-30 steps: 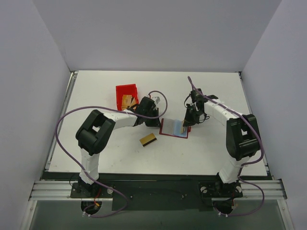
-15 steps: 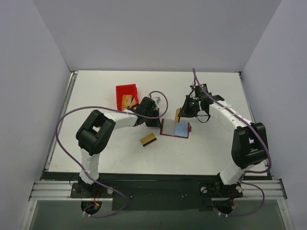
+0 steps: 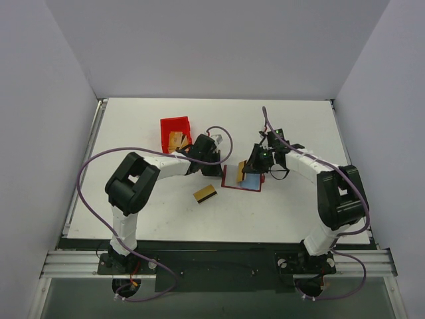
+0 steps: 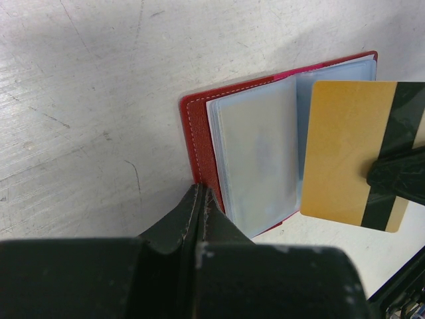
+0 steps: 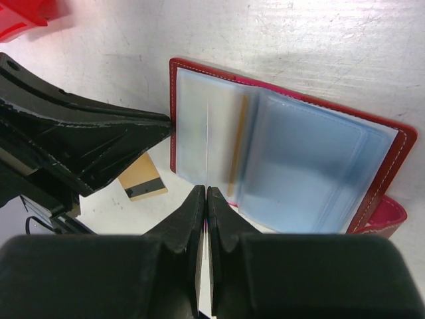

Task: Put the credit cards into the card holder
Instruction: Insert the credit card into the card holder.

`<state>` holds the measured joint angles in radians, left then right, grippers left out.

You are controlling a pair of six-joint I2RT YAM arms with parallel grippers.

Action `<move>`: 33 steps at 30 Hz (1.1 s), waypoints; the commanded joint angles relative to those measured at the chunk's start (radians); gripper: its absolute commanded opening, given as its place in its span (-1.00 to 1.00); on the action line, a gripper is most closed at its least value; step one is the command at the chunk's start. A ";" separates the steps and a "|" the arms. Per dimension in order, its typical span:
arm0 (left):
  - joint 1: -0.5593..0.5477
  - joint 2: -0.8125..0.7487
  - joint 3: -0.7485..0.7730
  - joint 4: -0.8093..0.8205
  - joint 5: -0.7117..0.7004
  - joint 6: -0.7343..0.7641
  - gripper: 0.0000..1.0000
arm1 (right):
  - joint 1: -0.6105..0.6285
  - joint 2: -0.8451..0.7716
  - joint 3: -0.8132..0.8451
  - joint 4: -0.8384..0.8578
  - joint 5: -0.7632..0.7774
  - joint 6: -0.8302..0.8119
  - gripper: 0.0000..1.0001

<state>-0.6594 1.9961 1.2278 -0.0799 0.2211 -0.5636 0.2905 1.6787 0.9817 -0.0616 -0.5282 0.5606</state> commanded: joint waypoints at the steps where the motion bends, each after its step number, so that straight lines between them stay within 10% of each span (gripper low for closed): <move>1: -0.006 0.013 0.033 -0.026 0.009 0.021 -1.00 | 0.004 0.019 -0.014 0.031 -0.003 0.005 -1.00; 33: -0.005 0.017 0.045 -0.041 0.008 0.028 -1.00 | -0.021 0.026 -0.048 -0.001 0.023 -0.048 -1.00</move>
<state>-0.6594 1.9976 1.2331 -0.0879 0.2211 -0.5583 0.2752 1.7000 0.9291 -0.0345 -0.5125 0.5434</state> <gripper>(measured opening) 0.021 0.003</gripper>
